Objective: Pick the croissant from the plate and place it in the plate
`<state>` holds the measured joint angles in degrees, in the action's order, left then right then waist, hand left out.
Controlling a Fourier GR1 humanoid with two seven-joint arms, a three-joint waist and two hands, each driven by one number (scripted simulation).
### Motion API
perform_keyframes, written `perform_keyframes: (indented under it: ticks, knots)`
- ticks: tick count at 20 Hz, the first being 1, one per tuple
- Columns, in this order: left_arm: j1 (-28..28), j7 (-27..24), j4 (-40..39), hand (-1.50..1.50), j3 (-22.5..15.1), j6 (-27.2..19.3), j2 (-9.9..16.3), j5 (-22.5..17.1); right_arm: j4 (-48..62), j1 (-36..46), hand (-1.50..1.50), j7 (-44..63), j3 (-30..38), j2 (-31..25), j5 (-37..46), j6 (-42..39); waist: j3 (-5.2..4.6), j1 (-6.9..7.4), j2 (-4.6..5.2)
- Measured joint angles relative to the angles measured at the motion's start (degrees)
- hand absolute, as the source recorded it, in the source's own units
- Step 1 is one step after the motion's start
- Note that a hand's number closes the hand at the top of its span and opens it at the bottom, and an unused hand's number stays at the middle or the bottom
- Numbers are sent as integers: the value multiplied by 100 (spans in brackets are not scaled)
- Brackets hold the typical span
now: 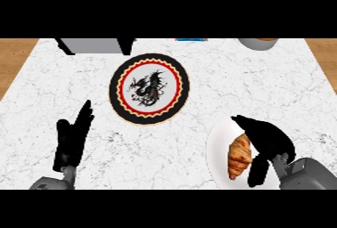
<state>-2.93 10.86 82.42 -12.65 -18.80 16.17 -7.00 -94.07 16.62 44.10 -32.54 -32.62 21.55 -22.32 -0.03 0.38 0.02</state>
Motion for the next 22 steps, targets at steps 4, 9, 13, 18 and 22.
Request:
perform_keyframes:
  ticks: [4, 9, 13, 18, 22]
  knots:
    - [129, 5, 133, 0, 77, 85, -80, 94, 313, 18, -150, -98, 248, 216, 191, -336, 2, -9, -2]
    - [102, 2, 76, 0, 272, 218, -191, 234, 352, -165, -150, -223, 511, 493, 514, -643, 2, -26, -4]
    - [-24, -52, -126, 0, 476, 434, -247, 256, 641, -79, -150, -355, 659, 830, 813, -829, 4, -27, -1]
    - [-21, -7, -99, 0, 592, 534, -353, 423, 926, -190, -150, -644, 837, 1097, 1211, -907, 3, -28, -2]
    - [59, 108, 60, 0, 644, 615, -427, 523, 845, -507, -150, -765, 859, 1244, 1538, -869, 4, -33, -4]
